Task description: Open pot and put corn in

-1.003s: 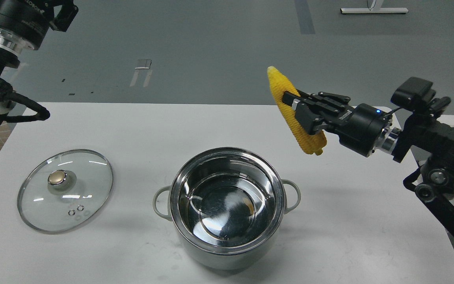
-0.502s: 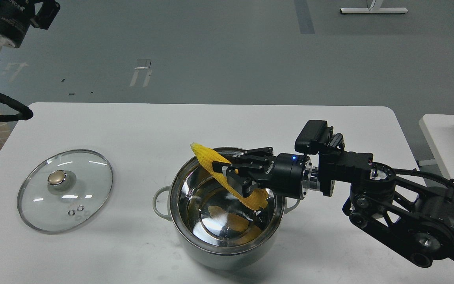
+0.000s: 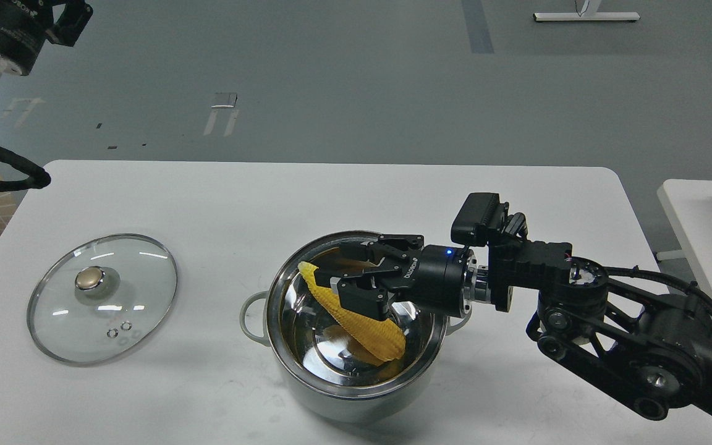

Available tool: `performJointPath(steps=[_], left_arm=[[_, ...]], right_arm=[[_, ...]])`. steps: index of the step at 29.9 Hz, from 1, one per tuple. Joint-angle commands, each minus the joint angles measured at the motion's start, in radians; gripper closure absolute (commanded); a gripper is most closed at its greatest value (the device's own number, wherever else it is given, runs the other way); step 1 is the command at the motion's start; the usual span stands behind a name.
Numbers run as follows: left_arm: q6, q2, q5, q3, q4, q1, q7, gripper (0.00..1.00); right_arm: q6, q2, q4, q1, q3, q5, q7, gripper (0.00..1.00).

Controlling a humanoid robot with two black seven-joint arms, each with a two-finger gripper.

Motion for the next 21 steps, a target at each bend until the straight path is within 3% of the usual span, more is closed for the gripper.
performJointPath(steps=[1, 2, 3, 6, 14, 21], left_arm=[[0.000, 0.000, 0.000, -0.001, 0.000, 0.011, 0.000, 0.02], [0.000, 0.000, 0.000, -0.001, -0.001, 0.011, 0.000, 0.02], [0.000, 0.001, 0.000, -0.001, -0.011, 0.011, 0.000, 0.02], [0.002, 0.006, 0.000, -0.004, -0.038, 0.011, 0.000, 0.02], [0.000, 0.011, -0.003, -0.016, -0.041, 0.039, 0.000, 0.02], [-0.021, 0.007, -0.030, -0.055, -0.041, 0.129, 0.000, 0.02]], right_arm=[[-0.003, -0.028, 0.005, -0.006, 0.022, 0.003, 0.039, 0.19], [-0.007, -0.028, 0.005, -0.009, 0.034, 0.006, 0.048, 0.16], [-0.014, -0.024, 0.005, -0.009, 0.056, 0.011, 0.052, 0.07], [-0.014, -0.004, 0.001, -0.014, 0.156, 0.017, 0.052, 0.00], [-0.004, 0.145, -0.019, 0.005, 0.505, 0.181, 0.045, 0.00], [-0.017, 0.162, -0.124, 0.034, 0.680, 0.419, 0.041, 0.00]])
